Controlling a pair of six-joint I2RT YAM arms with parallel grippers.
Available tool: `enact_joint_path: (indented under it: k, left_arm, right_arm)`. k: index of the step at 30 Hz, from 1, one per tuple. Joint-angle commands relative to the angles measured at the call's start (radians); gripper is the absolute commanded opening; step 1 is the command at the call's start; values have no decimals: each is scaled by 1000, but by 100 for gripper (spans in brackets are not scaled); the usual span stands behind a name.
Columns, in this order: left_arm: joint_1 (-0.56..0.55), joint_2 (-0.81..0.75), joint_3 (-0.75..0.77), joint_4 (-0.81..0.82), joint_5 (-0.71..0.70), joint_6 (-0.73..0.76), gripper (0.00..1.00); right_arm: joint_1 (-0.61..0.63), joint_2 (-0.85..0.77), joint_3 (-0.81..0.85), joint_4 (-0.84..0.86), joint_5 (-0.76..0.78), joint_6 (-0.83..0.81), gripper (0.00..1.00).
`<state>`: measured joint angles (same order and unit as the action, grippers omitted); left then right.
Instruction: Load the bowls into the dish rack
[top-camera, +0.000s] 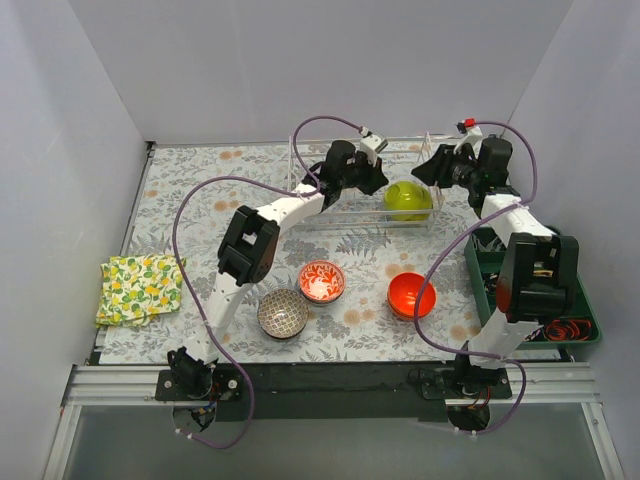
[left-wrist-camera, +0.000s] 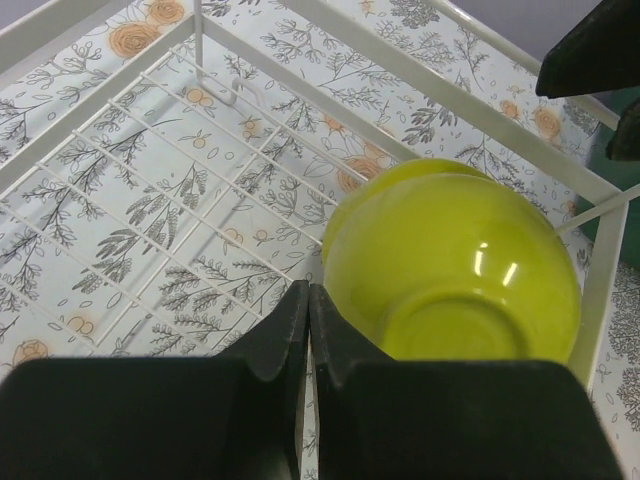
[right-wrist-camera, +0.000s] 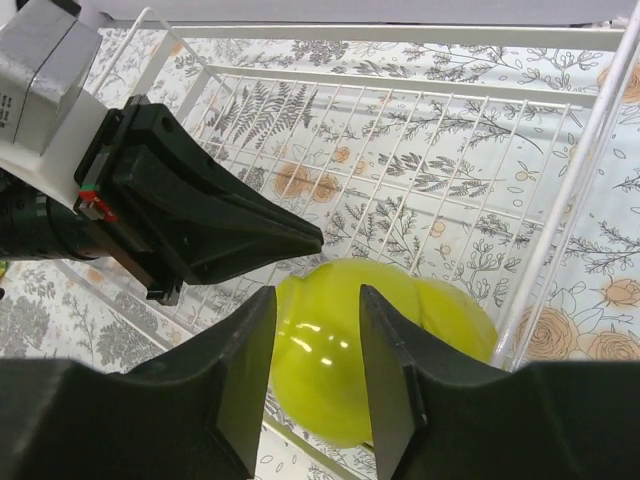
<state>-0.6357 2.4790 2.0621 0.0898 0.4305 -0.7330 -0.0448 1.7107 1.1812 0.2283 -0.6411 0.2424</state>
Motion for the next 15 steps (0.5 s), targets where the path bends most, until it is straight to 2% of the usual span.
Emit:
enact_joint_path:
  k: [1,8,15]
  left_arm:
    - [-19,0,67,33,-18,-13,0]
    - [-28,6,90,51,-101,27,0]
    - [-22,-38,47,54,-257,90,0]
  right_arm:
    - [2,-52,-18,-35,-14,-89,45]
    - [3,-59,-34,-101,-48,-152,34]
    - [43,-30,12,-122,-68,-190,28]
